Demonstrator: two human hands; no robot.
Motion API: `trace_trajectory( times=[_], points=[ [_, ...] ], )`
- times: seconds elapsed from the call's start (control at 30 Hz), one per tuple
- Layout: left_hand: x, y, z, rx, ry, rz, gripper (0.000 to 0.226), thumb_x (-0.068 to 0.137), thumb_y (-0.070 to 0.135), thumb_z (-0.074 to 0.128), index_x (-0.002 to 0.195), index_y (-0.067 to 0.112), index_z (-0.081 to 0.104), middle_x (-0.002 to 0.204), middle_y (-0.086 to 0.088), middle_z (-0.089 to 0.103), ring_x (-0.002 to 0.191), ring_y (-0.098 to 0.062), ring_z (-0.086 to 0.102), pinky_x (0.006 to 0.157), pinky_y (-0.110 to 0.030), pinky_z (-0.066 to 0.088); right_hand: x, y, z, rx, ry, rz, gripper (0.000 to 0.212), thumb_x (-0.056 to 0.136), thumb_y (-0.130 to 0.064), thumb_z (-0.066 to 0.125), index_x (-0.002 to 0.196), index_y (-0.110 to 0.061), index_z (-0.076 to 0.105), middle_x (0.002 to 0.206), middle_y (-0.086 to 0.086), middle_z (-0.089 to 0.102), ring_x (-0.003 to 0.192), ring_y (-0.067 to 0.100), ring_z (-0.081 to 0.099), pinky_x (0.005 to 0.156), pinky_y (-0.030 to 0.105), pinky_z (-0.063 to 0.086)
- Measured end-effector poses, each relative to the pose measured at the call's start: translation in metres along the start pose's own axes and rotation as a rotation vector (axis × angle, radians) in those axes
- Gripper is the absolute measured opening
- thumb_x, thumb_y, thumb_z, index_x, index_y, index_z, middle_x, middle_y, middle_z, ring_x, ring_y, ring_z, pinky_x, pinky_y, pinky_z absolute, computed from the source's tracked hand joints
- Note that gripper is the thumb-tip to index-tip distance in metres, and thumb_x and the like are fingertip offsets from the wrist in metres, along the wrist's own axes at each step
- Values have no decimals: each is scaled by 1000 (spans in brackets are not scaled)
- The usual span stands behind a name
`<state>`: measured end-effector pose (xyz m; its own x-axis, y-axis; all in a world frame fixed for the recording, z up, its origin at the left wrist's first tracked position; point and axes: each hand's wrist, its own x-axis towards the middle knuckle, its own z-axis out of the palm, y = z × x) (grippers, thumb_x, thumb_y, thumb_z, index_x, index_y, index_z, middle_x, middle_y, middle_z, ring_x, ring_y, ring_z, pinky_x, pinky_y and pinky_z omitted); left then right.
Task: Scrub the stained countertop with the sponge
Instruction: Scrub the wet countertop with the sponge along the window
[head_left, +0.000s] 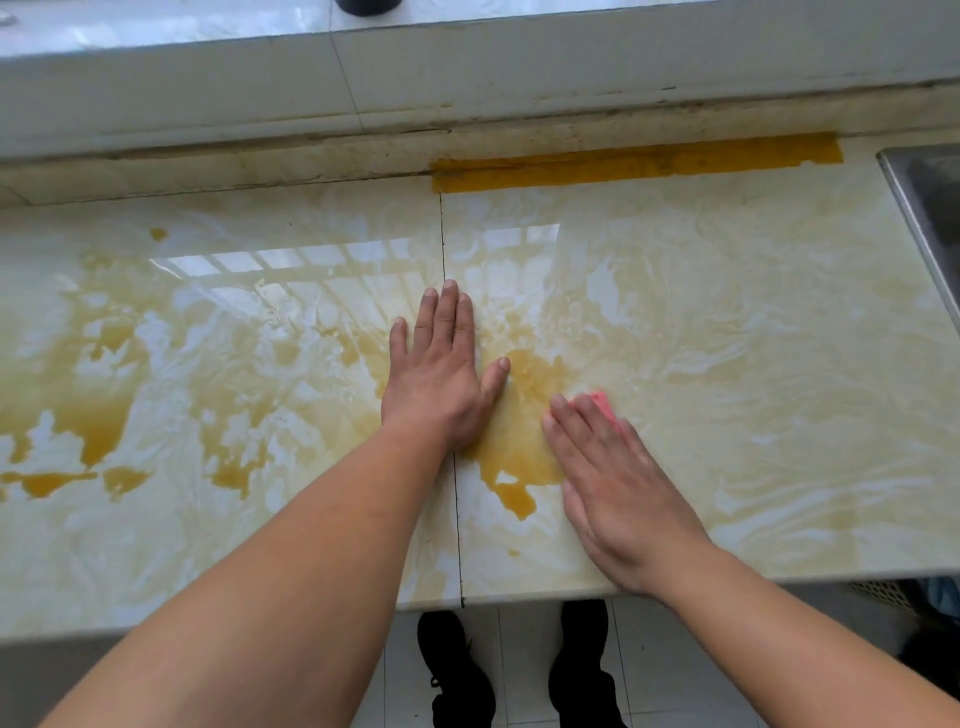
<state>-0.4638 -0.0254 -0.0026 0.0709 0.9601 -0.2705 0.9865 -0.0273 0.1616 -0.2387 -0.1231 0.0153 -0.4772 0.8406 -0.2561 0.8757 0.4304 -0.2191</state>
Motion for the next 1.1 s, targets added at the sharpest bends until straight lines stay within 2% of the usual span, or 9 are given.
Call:
trace_trajectory(
  times=[0.1,0.17,0.33,0.47,0.67,0.8,0.87,0.97,1.1],
  points=[
    [1,-1,0,-7,0,3,82,104,65,10,164,17,-19,169,1,-34,155,-17,-32,128,-52,-10,64,-2,-15,31,28,35,67,98,-36,17,162,-20,3,168,-5,-14,149,12,-30,123,35,-16],
    [1,-2,1,-7,0,6,80,104,63,10,164,17,-18,169,1,-33,155,-17,-31,128,-52,-10,82,-2,-21,15,20,65,68,97,-37,16,162,-20,1,168,-5,-16,147,10,-32,121,34,-19],
    [1,-6,-2,-57,-27,29,76,107,57,13,164,17,-18,169,2,-34,155,-16,-32,128,-50,-12,19,-7,-8,58,1,52,66,102,-36,19,160,-22,-11,166,-7,-26,149,15,-31,126,40,-6],
    [-4,-24,-9,-90,-43,91,74,109,52,17,164,17,-17,170,2,-31,155,-14,-30,130,-42,-9,-19,-18,7,49,46,119,67,101,-33,25,161,-15,0,169,0,-13,155,22,-16,122,42,0],
    [-14,-61,-11,-22,-46,62,74,108,54,15,164,19,-18,169,4,-32,154,-14,-32,129,-44,-11,52,-19,-4,107,8,157,71,94,-40,5,159,-20,-14,164,-6,-29,149,15,-32,126,45,-3],
    [-15,-63,-7,-40,-34,60,74,108,55,13,163,20,-22,167,6,-37,152,-13,-36,129,-45,-12,10,-34,0,175,25,152,67,98,-39,8,159,-22,-13,164,-10,-28,150,13,-30,125,39,-7],
    [-15,-62,-6,-43,-32,64,73,108,55,12,162,21,-23,167,6,-37,152,-13,-36,129,-45,-13,-23,-44,12,184,44,153,66,100,-36,14,160,-20,-8,167,-8,-22,153,17,-23,123,39,-4],
    [-16,-63,-5,-40,-25,63,73,107,55,11,162,20,-23,167,5,-38,152,-14,-36,129,-46,-12,-53,-62,31,146,94,140,69,97,-26,31,161,-9,9,170,5,0,156,31,0,119,49,12],
    [-16,-63,-6,-37,-23,70,73,107,54,11,162,20,-23,167,4,-37,153,-15,-35,129,-46,-12,-38,-101,40,83,90,51,72,93,-32,40,159,-8,22,169,8,12,155,34,11,115,51,20]
  ],
)
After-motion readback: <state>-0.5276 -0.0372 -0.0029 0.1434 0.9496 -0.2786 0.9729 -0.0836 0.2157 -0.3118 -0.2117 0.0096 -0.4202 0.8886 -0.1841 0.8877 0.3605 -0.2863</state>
